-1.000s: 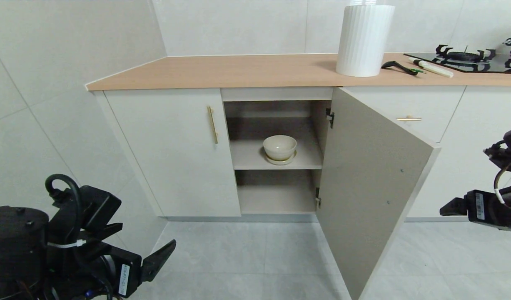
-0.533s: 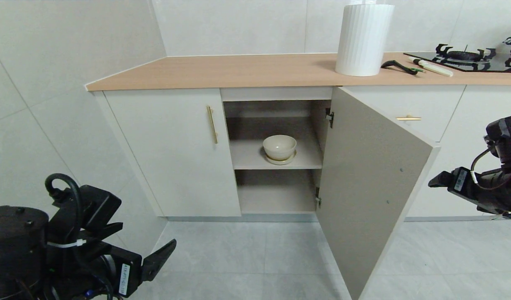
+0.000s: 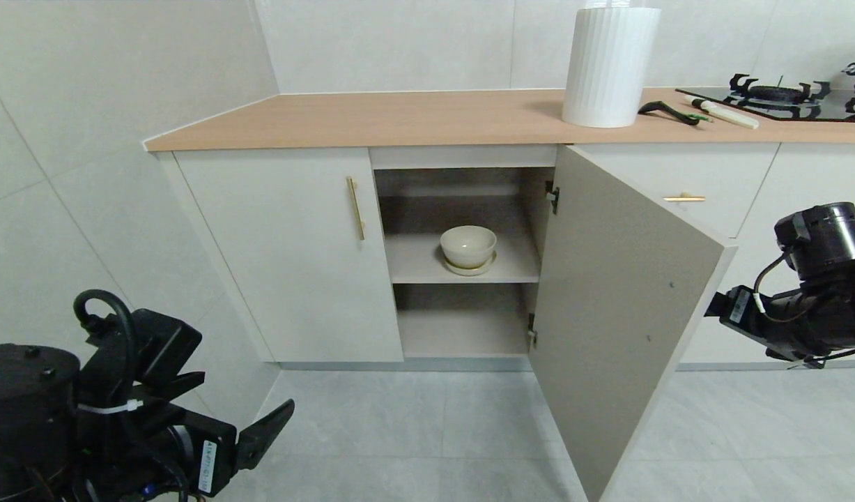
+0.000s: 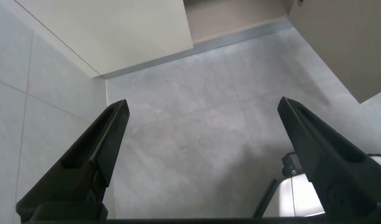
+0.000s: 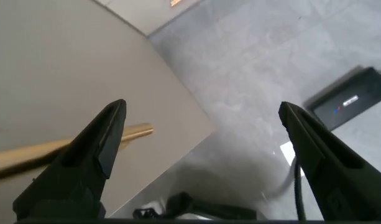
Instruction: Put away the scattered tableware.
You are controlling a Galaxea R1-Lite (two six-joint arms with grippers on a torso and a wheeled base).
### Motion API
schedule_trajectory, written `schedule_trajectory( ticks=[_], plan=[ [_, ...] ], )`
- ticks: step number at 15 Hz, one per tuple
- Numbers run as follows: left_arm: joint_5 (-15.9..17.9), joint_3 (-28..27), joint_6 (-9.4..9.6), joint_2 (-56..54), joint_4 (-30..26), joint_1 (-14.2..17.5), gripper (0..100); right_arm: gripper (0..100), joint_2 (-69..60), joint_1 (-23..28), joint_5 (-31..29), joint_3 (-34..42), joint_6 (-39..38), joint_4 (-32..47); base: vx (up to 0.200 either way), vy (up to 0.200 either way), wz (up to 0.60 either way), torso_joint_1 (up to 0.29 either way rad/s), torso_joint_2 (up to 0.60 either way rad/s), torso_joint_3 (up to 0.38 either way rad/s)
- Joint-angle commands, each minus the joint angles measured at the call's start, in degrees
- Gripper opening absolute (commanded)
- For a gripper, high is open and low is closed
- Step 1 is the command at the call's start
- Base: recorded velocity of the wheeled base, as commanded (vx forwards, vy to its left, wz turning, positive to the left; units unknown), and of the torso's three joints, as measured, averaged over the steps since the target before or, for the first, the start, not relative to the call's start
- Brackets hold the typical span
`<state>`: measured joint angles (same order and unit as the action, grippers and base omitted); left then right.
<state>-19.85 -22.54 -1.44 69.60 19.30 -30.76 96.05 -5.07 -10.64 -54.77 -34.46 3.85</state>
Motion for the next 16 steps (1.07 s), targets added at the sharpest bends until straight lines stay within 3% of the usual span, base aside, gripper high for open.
schedule_trajectory(
  ticks=[1, 4, 10, 16],
  plan=[
    [0.0, 0.0, -0.06, 0.0, 0.0, 0.0, 100, 100, 1.7, -1.9, 1.8, -0.4, 0.1, -0.1, 0.000, 0.000, 0.00, 0.000, 0.00, 0.000],
    [0.1, 0.0, -0.23, 0.2, 0.0, 0.0, 100, 100, 2.2, -5.6, 4.4, -1.1, 0.5, -1.6, 0.000, 0.000, 0.00, 0.000, 0.00, 0.000],
    [0.0, -0.4, -0.23, 0.1, 0.0, 0.1, 100, 100, 9.5, -18.7, 5.0, -9.3, 3.9, -1.9, 0.000, 0.000, 0.00, 0.000, 0.00, 0.000],
    [-0.1, -0.4, -0.23, 0.3, 0.0, 0.9, 100, 100, 18.6, -23.8, 5.0, -20.0, 6.1, -2.2, 0.000, 0.000, 0.00, 0.000, 0.00, 0.000]
  ],
)
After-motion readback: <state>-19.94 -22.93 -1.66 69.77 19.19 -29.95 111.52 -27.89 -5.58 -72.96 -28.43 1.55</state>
